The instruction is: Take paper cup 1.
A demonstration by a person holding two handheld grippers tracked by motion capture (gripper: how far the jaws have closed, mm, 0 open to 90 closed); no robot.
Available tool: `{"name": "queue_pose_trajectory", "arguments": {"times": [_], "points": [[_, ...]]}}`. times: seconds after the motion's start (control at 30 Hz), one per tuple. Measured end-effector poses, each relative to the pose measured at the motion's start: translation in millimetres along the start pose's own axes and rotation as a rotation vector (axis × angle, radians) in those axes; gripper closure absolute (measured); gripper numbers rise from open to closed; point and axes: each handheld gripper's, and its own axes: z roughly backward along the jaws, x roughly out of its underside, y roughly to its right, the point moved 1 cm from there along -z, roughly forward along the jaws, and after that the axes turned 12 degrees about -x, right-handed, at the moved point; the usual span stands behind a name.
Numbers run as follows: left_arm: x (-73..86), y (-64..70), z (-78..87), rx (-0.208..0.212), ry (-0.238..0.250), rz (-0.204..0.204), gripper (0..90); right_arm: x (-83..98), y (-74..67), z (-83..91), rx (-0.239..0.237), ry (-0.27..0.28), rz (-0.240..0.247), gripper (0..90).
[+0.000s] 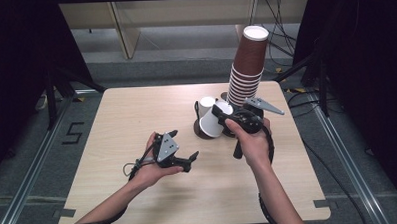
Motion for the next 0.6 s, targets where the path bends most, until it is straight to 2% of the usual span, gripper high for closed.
{"name": "queue_pose_trajectory", "arguments": {"times": [0.1, 0.33, 0.47, 0.5, 0.6], "points": [[-2.5, 1.9, -0.4, 0.005, 0.012, 0.003, 0.0, 2.8, 4.2, -0.6, -0.014, 0.006, -0.057, 36.3], [-4.1, 3.1, -2.6, 0.011, 0.028, 0.003, 0.0, 3.1, 6.2, -3.3, -0.018, 0.009, -0.074, 36.4], [-4.3, 2.9, -4.6, 0.014, 0.036, 0.005, 0.0, 3.4, 8.0, -3.4, -0.020, 0.008, -0.101, 36.3], [-4.9, 3.8, -4.3, 0.016, 0.048, 0.000, 0.0, 5.0, 9.7, -3.0, -0.039, 0.017, -0.135, 36.3], [-5.6, 5.3, -2.7, 0.022, 0.051, -0.002, 0.0, 9.4, 13.1, -2.9, -0.045, 0.022, -0.178, 36.4]]}}
